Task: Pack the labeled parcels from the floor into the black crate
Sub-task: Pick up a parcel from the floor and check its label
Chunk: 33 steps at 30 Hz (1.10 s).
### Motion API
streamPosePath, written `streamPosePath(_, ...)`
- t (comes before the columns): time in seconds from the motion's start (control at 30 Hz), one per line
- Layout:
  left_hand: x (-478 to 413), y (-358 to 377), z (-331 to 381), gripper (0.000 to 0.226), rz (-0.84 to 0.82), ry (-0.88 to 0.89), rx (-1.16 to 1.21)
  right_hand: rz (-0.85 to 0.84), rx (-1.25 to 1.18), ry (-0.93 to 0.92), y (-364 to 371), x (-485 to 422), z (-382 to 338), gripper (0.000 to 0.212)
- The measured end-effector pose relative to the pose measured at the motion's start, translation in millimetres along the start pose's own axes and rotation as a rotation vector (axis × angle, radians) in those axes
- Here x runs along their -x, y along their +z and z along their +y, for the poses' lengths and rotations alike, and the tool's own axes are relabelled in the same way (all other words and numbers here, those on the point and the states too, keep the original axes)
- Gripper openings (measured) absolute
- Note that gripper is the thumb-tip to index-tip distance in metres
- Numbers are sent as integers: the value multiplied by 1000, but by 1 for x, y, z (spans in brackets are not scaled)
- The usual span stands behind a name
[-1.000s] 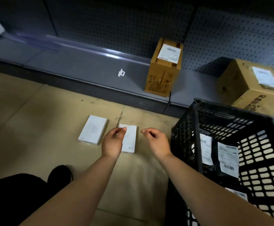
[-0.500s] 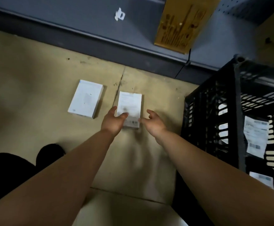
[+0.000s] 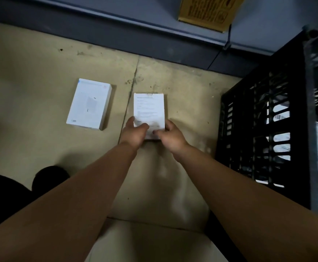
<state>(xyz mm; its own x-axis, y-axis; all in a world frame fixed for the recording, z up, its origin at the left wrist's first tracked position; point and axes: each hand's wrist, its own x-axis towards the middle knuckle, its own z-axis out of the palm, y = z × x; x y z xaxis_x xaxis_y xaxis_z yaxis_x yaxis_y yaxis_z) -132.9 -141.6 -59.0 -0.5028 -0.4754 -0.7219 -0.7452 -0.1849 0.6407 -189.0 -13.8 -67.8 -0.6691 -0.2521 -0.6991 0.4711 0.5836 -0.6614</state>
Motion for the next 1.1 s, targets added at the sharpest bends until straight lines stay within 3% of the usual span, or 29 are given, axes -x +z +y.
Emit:
streamPosePath(0.3,28,8,29,72,36,2,46,60,-12,-36,-27,17,-18,51)
streamPosePath(0.47,77,10,70,14,57,122,47,136,-103,-92,-59,52,-50,30)
streamPosePath(0.57,108,8,95,11,73,205,56,176,-122,-176,-83,81,-74,21)
streamPosePath(0.67,150,7,124,31,82,335,139,250,-186,-288,-114,119,-100,22)
streamPosePath(0.8,197,16,153,47,15,394,283,282,-242,-348,-154,155,-118,39)
streamPosePath(0.87,221,27,164,61,-3,447,325,301,-287,-414,-183,191,-124,34)
streamPosePath(1.0,261,66,182,52,-85,485,281,370,-310,-483,-242,254,-126,39)
streamPosePath(1.1,308,109,191,29,-260,490,255,444,-220,-594,-279,294,-114,55)
